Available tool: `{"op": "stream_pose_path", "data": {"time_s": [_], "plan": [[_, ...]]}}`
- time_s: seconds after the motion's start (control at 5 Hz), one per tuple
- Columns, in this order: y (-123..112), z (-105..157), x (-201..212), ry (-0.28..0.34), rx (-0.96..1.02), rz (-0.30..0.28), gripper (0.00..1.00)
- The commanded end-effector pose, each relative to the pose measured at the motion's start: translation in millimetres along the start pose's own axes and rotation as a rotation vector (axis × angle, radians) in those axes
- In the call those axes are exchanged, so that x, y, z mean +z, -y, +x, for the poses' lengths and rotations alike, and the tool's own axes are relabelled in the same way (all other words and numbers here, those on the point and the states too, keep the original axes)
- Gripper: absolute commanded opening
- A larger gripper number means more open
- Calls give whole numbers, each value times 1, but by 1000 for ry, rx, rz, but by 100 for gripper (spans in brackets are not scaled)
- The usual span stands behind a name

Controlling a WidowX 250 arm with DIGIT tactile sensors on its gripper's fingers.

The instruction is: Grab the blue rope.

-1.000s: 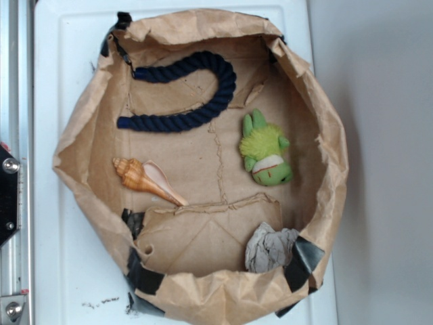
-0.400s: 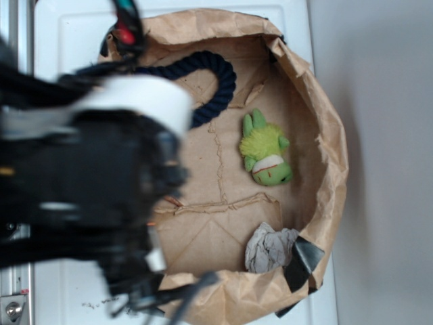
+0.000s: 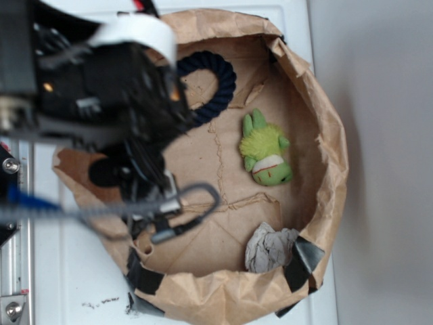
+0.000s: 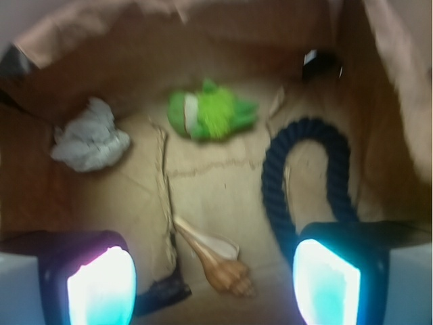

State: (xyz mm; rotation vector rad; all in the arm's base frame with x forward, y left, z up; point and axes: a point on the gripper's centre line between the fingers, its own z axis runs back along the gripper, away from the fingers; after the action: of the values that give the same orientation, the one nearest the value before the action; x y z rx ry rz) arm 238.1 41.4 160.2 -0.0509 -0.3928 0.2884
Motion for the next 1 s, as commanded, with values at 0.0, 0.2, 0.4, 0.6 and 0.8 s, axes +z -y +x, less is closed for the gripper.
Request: {"op": "stream_pose_path", "data": {"time_s": [0.0, 0.2, 0.4, 0.6, 0.8], "plan": [[-4, 10, 12, 44, 12, -2, 100], [-4, 10, 12, 44, 12, -2, 100], [-4, 10, 12, 44, 12, -2, 100], [-4, 10, 12, 44, 12, -2, 100], [-4, 12, -31, 41, -36, 49, 100]]}}
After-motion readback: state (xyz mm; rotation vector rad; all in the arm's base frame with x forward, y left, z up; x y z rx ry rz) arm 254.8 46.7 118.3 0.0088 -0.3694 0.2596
